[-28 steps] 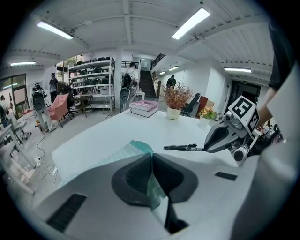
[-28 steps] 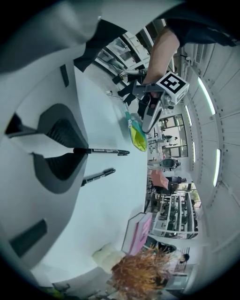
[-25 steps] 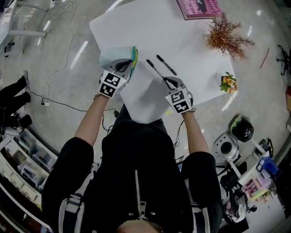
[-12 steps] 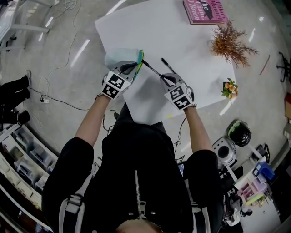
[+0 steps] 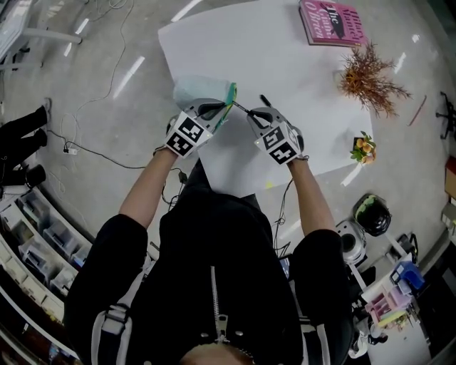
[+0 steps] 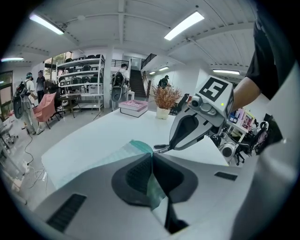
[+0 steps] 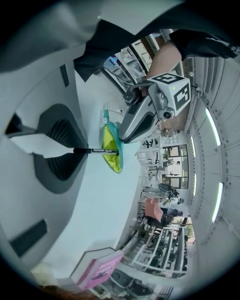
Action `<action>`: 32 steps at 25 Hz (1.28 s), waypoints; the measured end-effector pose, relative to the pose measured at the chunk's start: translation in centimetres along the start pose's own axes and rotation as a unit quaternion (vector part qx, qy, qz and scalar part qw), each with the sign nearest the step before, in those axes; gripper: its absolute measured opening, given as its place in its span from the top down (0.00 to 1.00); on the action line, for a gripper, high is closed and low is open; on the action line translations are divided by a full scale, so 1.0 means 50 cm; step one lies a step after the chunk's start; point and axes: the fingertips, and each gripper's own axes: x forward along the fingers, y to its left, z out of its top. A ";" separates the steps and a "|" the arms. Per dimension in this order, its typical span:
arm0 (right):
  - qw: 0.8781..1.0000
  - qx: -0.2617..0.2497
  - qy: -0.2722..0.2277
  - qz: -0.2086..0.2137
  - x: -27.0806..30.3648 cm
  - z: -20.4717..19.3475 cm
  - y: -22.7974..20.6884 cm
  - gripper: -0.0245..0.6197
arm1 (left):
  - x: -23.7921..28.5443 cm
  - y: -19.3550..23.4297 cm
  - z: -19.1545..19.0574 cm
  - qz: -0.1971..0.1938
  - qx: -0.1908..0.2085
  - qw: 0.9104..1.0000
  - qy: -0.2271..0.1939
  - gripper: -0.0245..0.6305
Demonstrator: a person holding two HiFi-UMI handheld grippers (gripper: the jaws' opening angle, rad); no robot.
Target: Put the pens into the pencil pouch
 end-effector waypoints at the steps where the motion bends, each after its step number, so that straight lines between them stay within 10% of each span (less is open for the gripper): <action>1: 1.000 -0.004 0.000 0.002 0.003 0.007 -0.002 0.90 | 0.001 0.000 0.001 -0.002 -0.001 1.000 0.000 0.92; 32: 0.996 -0.069 -0.058 0.016 0.086 0.126 0.011 0.90 | -0.027 -0.017 0.033 -0.105 -0.063 0.992 -0.033 0.92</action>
